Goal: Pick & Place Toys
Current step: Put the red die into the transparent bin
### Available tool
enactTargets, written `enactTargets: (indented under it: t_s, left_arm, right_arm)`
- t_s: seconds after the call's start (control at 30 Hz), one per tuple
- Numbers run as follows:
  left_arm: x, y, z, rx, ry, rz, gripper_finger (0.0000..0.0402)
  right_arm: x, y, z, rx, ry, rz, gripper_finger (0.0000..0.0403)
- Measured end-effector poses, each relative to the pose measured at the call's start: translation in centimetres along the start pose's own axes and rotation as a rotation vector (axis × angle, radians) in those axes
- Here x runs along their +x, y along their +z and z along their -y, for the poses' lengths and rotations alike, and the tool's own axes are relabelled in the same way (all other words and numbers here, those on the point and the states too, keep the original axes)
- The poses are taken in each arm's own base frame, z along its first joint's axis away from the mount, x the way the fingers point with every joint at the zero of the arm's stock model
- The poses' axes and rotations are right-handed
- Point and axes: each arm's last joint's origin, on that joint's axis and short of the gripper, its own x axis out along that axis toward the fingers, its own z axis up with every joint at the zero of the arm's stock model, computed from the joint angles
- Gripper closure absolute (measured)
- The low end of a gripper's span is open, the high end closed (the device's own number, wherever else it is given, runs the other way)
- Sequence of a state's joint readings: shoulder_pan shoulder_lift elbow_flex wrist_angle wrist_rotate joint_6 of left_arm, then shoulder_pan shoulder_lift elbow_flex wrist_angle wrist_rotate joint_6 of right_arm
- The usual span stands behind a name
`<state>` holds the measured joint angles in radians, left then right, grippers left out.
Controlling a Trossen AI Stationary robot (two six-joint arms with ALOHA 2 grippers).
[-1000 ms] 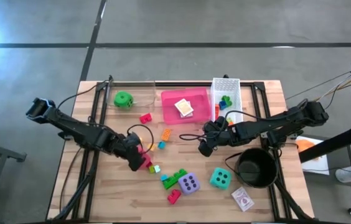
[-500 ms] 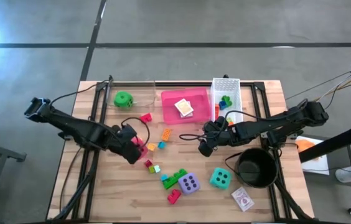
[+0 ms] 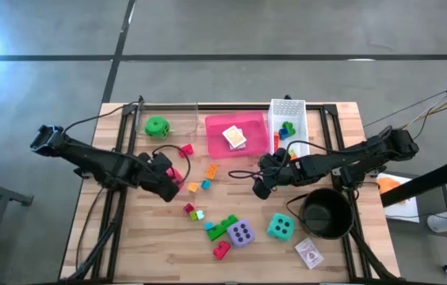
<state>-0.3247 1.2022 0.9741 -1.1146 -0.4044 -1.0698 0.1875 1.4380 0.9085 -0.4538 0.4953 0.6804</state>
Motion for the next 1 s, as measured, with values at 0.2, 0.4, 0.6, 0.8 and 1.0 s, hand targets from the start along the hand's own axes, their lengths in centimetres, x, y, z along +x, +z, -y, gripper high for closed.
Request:
enactTargets:
  t_s: [0.2,0.4,0.6,0.8,1.0]
  left_arm:
    - [0.2,0.4,-0.8,-0.014,0.068,0.016,0.0363]
    - [0.5,1.1,-1.4,-0.022,0.122,0.046,0.0379]
    - [0.9,1.9,-2.1,-0.031,0.169,0.069,0.0385]
    - [1.1,2.5,-2.6,-0.041,0.197,0.077,0.0387]
    - [1.2,3.0,-2.9,-0.055,0.227,0.109,0.0388]
  right_arm:
    - [0.0,0.0,0.0,0.000,0.000,0.000,0.0069]
    - [0.0,0.0,0.0,0.000,0.000,0.000,0.0069]
    - [0.0,0.0,0.0,0.000,0.000,0.000,0.0069]
    - [0.0,0.0,0.0,0.000,0.000,0.000,0.0069]
    - [0.0,0.0,0.0,0.000,0.000,0.000,0.0069]
